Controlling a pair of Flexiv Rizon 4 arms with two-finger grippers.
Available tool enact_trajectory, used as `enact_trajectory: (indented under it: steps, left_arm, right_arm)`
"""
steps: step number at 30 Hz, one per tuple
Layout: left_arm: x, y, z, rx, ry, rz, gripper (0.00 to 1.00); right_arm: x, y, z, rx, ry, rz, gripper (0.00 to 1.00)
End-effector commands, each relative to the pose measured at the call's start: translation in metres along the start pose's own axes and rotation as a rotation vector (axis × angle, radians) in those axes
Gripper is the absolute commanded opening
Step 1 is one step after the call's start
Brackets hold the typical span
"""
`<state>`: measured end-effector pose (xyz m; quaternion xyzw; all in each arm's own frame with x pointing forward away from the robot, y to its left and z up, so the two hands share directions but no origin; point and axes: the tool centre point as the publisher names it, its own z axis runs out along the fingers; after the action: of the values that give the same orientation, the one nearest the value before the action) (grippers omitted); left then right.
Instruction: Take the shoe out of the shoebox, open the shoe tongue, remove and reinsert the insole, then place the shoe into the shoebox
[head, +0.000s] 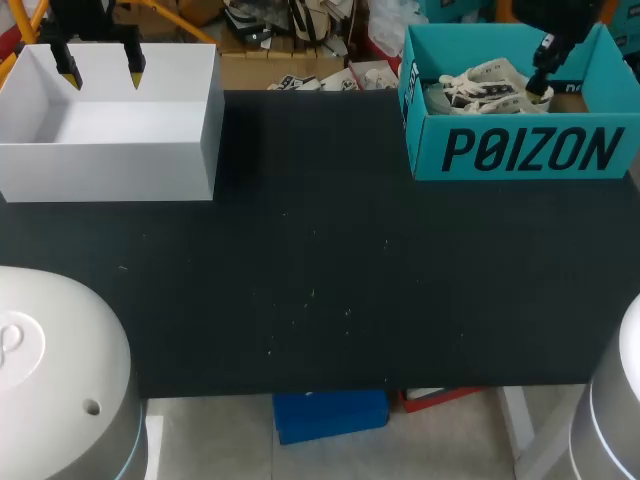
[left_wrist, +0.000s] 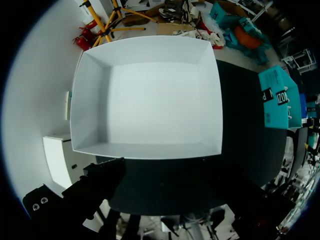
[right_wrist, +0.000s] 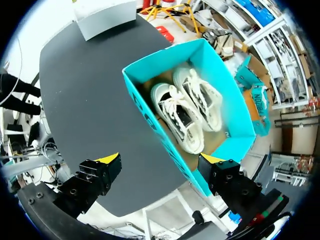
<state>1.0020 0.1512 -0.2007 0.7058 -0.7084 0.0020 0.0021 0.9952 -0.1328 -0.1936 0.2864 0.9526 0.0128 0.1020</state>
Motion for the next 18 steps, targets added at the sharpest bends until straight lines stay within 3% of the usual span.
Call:
enact_trajectory:
  steps: [1,6,9,18]
  left_arm:
    - [0.001,0.001,-0.001,-0.002,-0.004,-0.002,1.00]
    - [0.001,0.001,-0.001,-0.002,-0.004,-0.002,1.00]
    - [0.001,0.001,-0.001,-0.002,-0.004,-0.002,1.00]
    - [0.001,0.001,-0.001,-0.002,-0.004,-0.002,1.00]
  right_arm:
    - [-0.012,0.002,0.003,-0.081,0.111,-0.415,1.00]
    - [-0.026,0.014,0.005,-0.082,0.172,-0.513,1.00]
    - [-0.035,0.021,0.007,-0.018,0.182,-0.569,1.00]
    - [-0.035,0.021,0.007,-0.018,0.182,-0.569,1.00]
